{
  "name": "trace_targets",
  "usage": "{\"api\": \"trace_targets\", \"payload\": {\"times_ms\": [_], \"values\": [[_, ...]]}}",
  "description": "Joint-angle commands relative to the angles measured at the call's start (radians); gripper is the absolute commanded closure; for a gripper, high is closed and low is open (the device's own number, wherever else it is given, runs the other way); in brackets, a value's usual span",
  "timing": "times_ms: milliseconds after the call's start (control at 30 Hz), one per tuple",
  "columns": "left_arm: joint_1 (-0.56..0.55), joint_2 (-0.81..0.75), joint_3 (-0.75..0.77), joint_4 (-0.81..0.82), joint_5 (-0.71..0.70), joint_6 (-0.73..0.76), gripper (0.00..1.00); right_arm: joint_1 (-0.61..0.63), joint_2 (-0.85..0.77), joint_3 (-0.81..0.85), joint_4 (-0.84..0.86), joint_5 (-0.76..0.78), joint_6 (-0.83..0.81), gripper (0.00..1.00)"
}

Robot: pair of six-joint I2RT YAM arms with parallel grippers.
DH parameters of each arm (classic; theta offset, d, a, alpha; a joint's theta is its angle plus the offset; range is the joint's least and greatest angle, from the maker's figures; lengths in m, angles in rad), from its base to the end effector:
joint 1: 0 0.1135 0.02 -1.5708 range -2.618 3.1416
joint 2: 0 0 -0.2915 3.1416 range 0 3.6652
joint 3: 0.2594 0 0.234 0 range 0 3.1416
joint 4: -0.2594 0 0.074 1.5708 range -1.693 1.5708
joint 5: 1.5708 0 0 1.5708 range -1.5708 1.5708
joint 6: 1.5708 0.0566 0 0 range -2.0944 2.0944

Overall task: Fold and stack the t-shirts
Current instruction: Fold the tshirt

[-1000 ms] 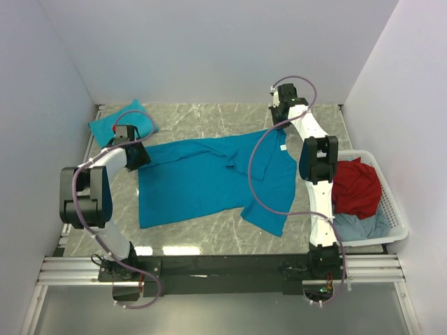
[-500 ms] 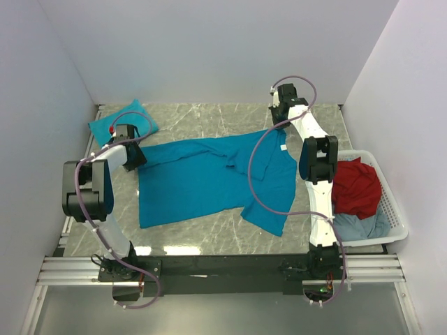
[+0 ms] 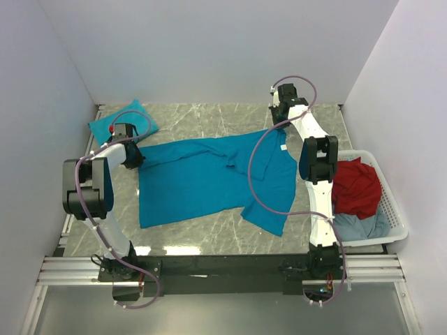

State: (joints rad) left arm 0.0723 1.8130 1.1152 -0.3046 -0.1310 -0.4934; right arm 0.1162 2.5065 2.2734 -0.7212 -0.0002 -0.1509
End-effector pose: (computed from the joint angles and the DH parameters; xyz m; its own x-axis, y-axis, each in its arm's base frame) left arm 0.3703 0.0342 0.1875 -0.6732 -0.5195 -0.5262 -0.5229 0.8376 -0.1580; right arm 0.5603 0.0654 0.1860 -0.7838 -0.2428 -0.5716 -0.2365 0.9677 -0.0868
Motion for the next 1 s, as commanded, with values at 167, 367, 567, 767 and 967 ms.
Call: {"api": "trace_targets", "payload": {"times_ms": [167, 367, 567, 767, 967], "values": [[0.06, -0.017, 0.02, 0.007, 0.042, 0.035, 0.96, -0.016, -0.014, 0.049, 0.055, 0.046, -0.003, 1.0], [0.081, -0.014, 0.02, 0.019, 0.083, 0.041, 0.98, -0.021, -0.014, 0.06, 0.071, 0.046, 0.017, 1.0], [0.081, -0.012, 0.063, 0.015, 0.18, 0.046, 0.93, -0.021, -0.011, 0.069, 0.078, 0.039, 0.017, 1.0], [0.083, -0.035, 0.084, 0.012, 0.283, 0.058, 0.85, -0.021, 0.0, 0.095, 0.091, 0.042, 0.022, 1.0], [0.083, -0.145, 0.067, 0.053, 0.304, 0.093, 0.67, -0.02, 0.014, 0.124, 0.124, 0.08, 0.042, 1.0]]}}
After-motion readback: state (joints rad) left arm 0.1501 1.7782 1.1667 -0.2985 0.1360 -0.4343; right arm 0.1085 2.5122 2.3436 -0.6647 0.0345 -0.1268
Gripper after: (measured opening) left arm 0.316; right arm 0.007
